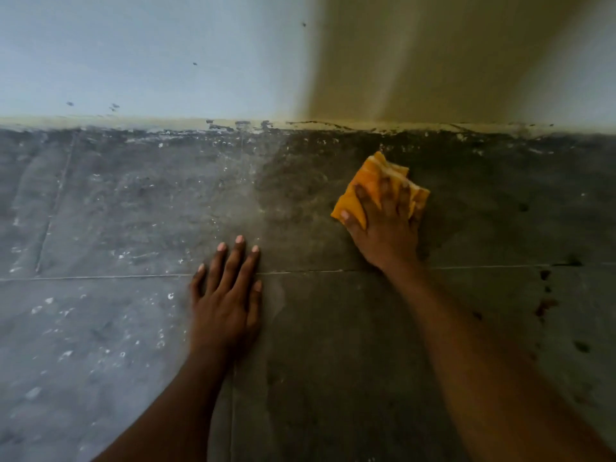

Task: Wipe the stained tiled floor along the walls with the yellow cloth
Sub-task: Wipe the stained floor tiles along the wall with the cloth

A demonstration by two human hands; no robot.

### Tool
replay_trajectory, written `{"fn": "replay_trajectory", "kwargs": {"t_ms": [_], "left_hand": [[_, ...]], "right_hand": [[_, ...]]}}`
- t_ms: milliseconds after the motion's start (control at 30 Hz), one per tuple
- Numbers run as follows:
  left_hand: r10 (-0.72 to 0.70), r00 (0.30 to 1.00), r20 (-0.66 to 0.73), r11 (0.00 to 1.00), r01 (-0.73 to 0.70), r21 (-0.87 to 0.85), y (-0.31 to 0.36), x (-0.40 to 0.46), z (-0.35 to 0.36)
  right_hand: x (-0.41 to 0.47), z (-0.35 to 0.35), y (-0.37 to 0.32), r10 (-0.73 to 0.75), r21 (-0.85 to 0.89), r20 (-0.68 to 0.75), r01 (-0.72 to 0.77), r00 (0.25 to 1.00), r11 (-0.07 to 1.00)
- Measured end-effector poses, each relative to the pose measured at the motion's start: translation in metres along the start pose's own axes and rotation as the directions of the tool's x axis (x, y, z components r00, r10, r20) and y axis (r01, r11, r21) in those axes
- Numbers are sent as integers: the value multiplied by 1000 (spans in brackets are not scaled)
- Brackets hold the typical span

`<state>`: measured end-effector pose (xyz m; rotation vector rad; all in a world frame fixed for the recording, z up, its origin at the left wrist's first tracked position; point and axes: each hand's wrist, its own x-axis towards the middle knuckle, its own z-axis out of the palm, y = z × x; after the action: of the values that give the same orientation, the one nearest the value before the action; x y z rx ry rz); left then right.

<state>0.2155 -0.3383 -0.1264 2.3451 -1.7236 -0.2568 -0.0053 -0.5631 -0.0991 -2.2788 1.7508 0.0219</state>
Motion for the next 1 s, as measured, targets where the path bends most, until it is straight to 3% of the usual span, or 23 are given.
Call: {"fn": "replay_trajectory", "kwargs": {"t_ms": [67,100,167,233,267,300,367,433,467,567,667,733,900,967,1000], "left_hand": [[-12,1000,13,1000,12,-10,0,1,-2],[-7,1000,13,1000,7,-10,0,0,-1],[-6,1000,-2,1000,6,5,-2,-2,3],[4,1000,-7,1000,-4,4,-5,0,5],[1,1000,-8,1000,-1,0,-7,0,5],[23,999,-37,1000,-23,5,-3,-5,7],[18,999,-39,1000,-19,-21,-9,5,8],[13,999,-46,1000,-13,-10,-7,2,7],[19,999,-47,1000,-19,-13,-5,-2,6],[59,996,-74,998,-57,22,2,-3,3],[127,989,-82,989,-120,84,9,-9,10],[97,993,-63,995,-95,31,20,-19,11],[174,985,7,975,-171,-141,96,-91,23],[190,982,16,968,-184,-171,121,-118,31],[202,979,26,965,-194,-176,131,-130,36]], "right_hand": [[-51,3,39,-61,-83,6,61,998,995],[-64,0,61,-22,-108,-26,19,999,994],[-51,-5,90,170,-41,-90,-174,981,984],[-15,-9,82,395,110,-69,-386,916,916],[-3,-8,69,428,142,-35,-420,903,897],[-6,-4,60,383,140,-51,-373,923,917],[-22,11,41,152,47,-60,-149,987,988],[-79,21,53,-50,-70,-60,46,997,996],[-108,26,74,-75,-100,-52,70,996,993],[-131,11,136,120,-70,-100,-127,988,989],[-99,-3,153,347,107,-43,-341,937,934],[-93,2,131,316,130,-9,-312,949,941],[-207,35,113,-64,-75,-55,60,996,995],[-233,32,141,-64,-143,-78,52,995,988],[-233,27,157,10,-162,-101,-27,995,986]]}}
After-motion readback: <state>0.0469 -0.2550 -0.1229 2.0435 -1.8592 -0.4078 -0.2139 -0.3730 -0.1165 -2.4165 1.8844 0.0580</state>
